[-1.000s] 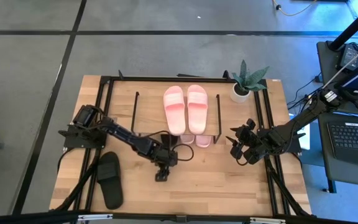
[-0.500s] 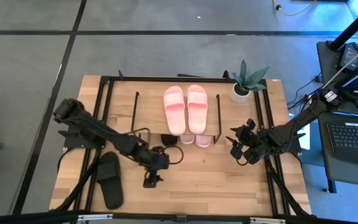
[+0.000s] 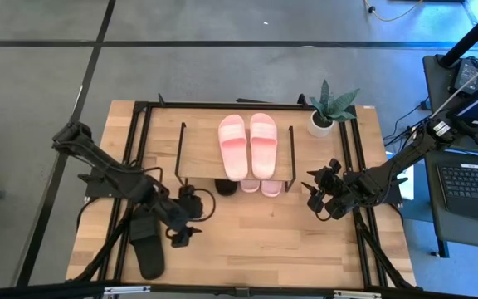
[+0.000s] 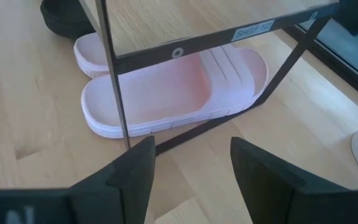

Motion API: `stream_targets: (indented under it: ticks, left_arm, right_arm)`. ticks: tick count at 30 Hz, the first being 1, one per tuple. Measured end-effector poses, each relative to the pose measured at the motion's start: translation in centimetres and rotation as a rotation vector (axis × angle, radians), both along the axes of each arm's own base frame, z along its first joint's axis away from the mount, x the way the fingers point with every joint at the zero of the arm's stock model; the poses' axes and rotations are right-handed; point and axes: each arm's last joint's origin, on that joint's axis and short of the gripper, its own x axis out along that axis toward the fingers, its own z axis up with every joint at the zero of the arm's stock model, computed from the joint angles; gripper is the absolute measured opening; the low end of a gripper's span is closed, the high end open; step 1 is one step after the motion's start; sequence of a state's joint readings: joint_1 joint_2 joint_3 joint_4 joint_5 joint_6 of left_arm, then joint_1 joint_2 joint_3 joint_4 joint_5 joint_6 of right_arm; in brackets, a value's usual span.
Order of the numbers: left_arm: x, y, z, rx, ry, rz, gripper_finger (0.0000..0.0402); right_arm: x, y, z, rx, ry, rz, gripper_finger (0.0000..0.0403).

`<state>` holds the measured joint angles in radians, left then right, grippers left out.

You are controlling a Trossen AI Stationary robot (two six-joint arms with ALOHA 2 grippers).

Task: Pick and place slides into the shelf
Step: Move the black slipper under the shelf

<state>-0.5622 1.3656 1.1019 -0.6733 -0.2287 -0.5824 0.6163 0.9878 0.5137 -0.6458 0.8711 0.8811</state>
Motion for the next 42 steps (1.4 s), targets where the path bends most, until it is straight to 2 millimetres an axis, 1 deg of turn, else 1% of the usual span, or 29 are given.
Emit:
stream_targets:
  ticks: [4, 8, 14, 18, 25, 28, 32, 39, 42]
  left_arm:
    - [-0.8, -0.4, -0.1, -0.021, 0.049, 0.023, 0.0273]
    - [-1.2, -1.0, -0.2, -0.022, 0.052, -0.002, 0.0273]
    - [-2.0, -2.1, -0.2, -0.084, 0.097, -0.095, 0.0273]
    - [-2.3, -2.6, -0.1, -0.093, 0.094, -0.115, 0.0273]
    - [-2.4, -3.0, -0.1, -0.206, 0.121, 0.028, 0.0273]
    - [-2.9, -3.2, -0.3, -0.174, 0.124, 0.068, 0.0273]
    - [-3.9, -3.3, -0.7, -0.13, 0.17, 0.139, 0.0273]
    - [-6.0, -3.9, -1.7, -0.155, 0.312, 0.362, 0.0273]
    - [-6.5, -4.3, -2.5, -0.112, 0.374, 0.399, 0.0273]
  right_arm:
    - [0.0, 0.0, 0.0, 0.003, -0.002, -0.003, 0.021]
    - [0.0, 0.0, 0.0, 0.004, -0.004, -0.003, 0.021]
    - [0.1, 0.1, 0.1, 0.013, -0.019, -0.005, 0.021]
    - [0.1, 0.1, 0.1, 0.011, -0.02, -0.005, 0.021]
    - [0.1, 0.0, 0.2, -0.027, -0.049, -0.029, 0.021]
    - [0.2, 0.0, 0.2, -0.028, -0.055, -0.031, 0.021]
    - [0.2, 0.0, 0.2, -0.024, -0.061, -0.031, 0.021]
    - [0.2, 0.0, 0.3, -0.02, -0.063, -0.031, 0.021]
    - [0.2, 0.0, 0.3, -0.019, -0.063, -0.03, 0.021]
